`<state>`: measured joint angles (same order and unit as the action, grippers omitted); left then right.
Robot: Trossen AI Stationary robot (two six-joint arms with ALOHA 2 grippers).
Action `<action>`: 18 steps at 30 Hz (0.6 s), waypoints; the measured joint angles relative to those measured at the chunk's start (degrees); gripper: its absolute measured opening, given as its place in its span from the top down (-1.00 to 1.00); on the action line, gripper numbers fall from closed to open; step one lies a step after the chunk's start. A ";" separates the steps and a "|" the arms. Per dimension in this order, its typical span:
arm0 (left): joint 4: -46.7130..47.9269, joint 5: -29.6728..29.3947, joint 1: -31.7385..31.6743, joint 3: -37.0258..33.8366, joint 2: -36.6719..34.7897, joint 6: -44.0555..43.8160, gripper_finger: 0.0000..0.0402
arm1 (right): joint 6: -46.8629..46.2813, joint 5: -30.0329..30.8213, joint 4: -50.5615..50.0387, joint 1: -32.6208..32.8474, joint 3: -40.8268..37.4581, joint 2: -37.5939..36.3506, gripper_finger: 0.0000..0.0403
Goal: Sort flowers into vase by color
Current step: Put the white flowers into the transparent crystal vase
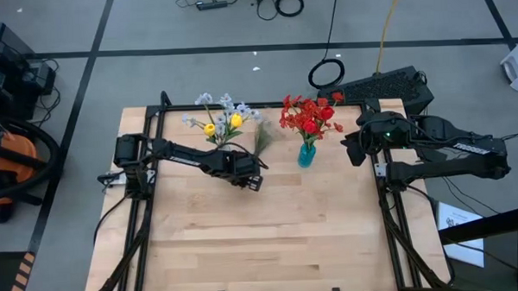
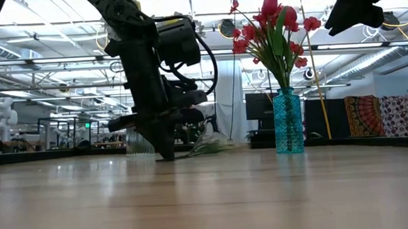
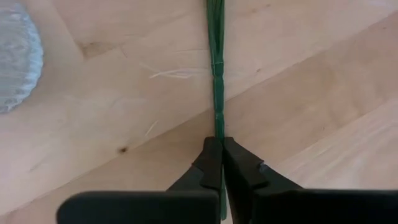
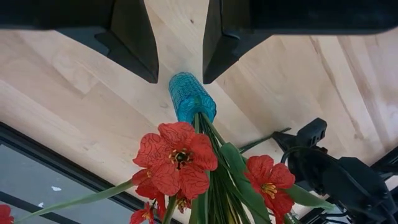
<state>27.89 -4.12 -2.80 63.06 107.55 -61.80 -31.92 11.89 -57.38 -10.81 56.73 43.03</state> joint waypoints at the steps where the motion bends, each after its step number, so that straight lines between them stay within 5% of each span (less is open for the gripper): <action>1: 0.09 0.55 0.27 -0.01 0.00 0.82 0.96 | -0.01 0.00 0.00 0.00 0.00 0.00 0.42; 18: 24.78 15.95 17.50 -0.25 -5.22 5.20 0.99 | 0.24 -0.01 -0.32 0.02 0.00 0.02 0.42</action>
<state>52.67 11.84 14.70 62.81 102.33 -56.60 -31.68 11.88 -57.69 -10.79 56.73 43.05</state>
